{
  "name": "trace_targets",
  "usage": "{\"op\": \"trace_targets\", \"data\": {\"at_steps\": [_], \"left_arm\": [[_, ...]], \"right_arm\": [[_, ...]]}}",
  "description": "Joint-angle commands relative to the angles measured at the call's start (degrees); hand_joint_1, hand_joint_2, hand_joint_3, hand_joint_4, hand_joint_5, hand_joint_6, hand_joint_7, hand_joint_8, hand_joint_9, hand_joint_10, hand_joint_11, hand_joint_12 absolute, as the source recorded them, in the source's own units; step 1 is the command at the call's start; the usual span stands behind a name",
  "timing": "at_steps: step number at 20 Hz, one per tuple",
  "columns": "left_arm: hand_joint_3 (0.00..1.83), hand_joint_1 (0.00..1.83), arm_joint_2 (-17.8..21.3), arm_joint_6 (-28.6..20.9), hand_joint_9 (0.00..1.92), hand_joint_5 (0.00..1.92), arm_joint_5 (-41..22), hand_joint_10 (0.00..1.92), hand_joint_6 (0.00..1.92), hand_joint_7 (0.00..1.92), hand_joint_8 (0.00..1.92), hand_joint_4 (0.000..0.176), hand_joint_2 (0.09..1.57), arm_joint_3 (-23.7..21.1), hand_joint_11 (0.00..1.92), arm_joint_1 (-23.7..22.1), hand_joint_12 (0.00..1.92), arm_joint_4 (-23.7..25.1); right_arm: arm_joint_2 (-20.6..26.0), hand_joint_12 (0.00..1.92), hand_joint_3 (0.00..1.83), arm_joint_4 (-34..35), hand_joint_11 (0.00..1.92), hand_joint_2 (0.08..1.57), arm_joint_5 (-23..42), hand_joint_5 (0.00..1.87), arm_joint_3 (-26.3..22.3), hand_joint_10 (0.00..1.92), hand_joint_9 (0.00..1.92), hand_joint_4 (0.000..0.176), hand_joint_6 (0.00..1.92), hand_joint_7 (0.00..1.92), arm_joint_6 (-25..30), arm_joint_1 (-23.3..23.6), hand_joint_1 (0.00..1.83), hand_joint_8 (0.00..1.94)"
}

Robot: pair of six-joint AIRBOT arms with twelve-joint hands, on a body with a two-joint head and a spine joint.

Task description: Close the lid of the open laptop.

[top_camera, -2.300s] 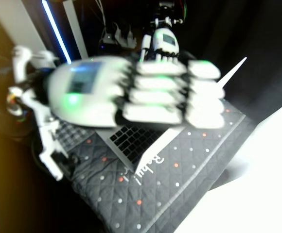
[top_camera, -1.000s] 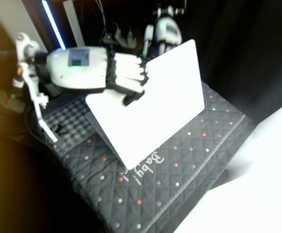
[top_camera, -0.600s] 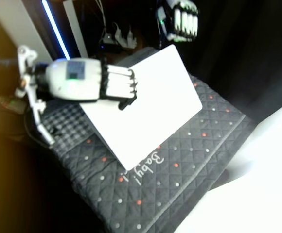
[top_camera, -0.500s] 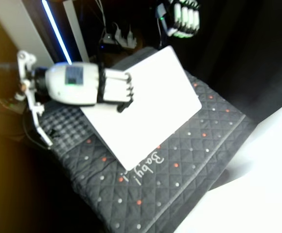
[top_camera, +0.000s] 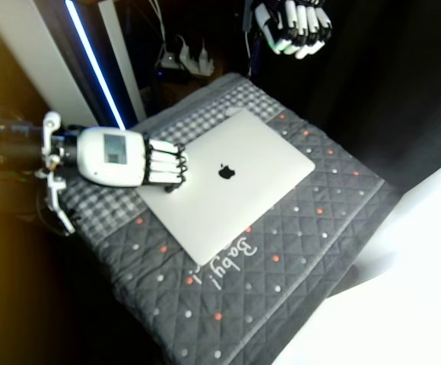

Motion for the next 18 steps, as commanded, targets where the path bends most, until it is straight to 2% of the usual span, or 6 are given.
{"op": "trace_targets", "data": {"at_steps": [1,3,7,11,15,18], "left_arm": [[0.0,0.96,-0.04,0.02,0.33,0.4,-7.05,1.6,1.82,0.47,1.82,0.024,1.45,0.22,0.12,-0.6,1.85,0.2],[0.0,0.98,-0.04,0.02,0.35,0.41,-6.85,1.56,1.78,0.5,1.79,0.02,1.44,0.42,0.17,-0.68,1.81,0.15],[0.0,0.77,-0.05,0.02,0.29,0.34,-6.86,1.36,1.9,0.28,1.38,0.0,1.5,0.66,0.1,-0.71,1.74,-0.43],[0.0,0.75,0.19,0.01,0.17,0.09,-8.03,0.63,0.38,0.26,0.26,0.0,1.43,0.75,0.0,-0.71,1.29,-1.34],[0.0,0.35,1.44,-0.06,0.01,0.0,-9.74,0.02,0.0,0.01,0.0,0.105,1.42,0.84,0.0,-0.69,0.09,-2.48],[0.0,0.2,2.39,-2.5,0.0,0.0,-11.93,0.0,0.0,0.0,0.0,0.125,1.37,1.32,0.0,-0.64,0.0,-3.14]], "right_arm": [[0.27,1.5,0.0,0.79,0.0,1.3,4.86,0.07,-0.38,0.73,0.0,0.009,0.32,0.17,0.23,-0.02,0.39,0.22],[2.0,0.75,0.01,4.72,0.0,1.33,9.4,0.01,-2.03,0.36,0.0,0.031,0.21,0.1,-4.3,-0.01,0.3,0.14],[7.82,0.85,0.01,13.73,0.0,1.36,18.92,0.06,-6.42,0.29,0.07,0.02,0.08,0.15,-15.53,-0.01,0.5,0.02],[10.83,0.4,0.04,21.45,0.0,1.53,22.85,0.0,-8.57,0.03,0.0,0.047,0.0,0.0,-24.32,-0.01,0.27,0.0],[12.22,0.0,0.0,25.24,0.0,1.46,24.39,0.0,-8.98,0.0,0.0,0.012,0.0,0.0,-27.43,-0.02,0.25,0.0],[12.79,0.0,0.0,27.1,0.0,1.43,26.81,0.0,-9.06,0.0,0.0,0.045,0.0,0.0,-28.36,-0.02,0.3,0.0]]}}
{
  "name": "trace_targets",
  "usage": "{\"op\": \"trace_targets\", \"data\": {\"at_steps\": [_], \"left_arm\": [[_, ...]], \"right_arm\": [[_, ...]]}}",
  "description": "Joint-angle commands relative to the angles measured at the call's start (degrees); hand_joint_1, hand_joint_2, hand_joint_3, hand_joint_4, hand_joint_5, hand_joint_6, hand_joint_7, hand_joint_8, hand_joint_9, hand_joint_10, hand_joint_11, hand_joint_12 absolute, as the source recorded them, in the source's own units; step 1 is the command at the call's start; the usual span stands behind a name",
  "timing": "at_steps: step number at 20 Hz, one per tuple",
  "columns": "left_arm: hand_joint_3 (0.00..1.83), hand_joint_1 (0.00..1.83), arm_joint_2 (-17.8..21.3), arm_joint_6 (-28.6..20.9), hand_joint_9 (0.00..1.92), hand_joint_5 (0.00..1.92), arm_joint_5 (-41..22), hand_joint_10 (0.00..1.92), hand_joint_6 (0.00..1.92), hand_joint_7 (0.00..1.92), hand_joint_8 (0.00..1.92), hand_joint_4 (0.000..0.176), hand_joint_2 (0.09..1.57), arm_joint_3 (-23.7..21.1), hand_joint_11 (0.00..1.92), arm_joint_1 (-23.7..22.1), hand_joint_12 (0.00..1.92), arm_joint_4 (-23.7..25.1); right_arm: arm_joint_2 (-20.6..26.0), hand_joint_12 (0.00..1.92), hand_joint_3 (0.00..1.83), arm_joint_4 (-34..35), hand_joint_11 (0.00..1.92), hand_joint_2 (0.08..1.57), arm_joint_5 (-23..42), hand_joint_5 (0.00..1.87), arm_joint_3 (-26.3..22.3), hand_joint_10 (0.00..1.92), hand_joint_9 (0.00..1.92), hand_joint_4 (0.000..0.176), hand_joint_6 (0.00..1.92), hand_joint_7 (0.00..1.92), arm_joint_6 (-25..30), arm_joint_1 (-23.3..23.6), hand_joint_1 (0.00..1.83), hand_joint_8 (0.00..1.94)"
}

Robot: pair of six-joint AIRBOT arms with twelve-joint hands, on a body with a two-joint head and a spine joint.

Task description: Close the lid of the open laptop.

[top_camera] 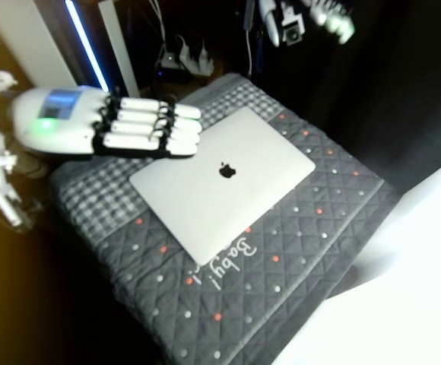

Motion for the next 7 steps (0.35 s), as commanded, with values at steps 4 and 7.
{"op": "trace_targets", "data": {"at_steps": [4,7], "left_arm": [[0.0,0.11,1.39,-0.7,0.0,0.0,-9.74,0.0,0.0,0.0,0.0,0.105,1.24,0.11,0.0,-0.47,0.0,-0.3],[0.01,0.14,1.89,-2.25,0.0,0.0,-11.29,0.0,0.0,0.0,0.0,0.105,1.32,0.24,0.0,-0.47,0.0,-0.6]], "right_arm": [[1.47,0.0,0.0,2.11,0.0,1.39,10.76,0.0,-0.21,0.0,0.0,0.054,0.0,0.0,-0.27,0.38,0.39,0.0],[1.93,0.0,0.0,2.62,0.0,1.38,12.9,0.0,-0.5,0.0,0.0,0.057,0.0,0.0,-0.27,0.38,0.43,0.0]]}}
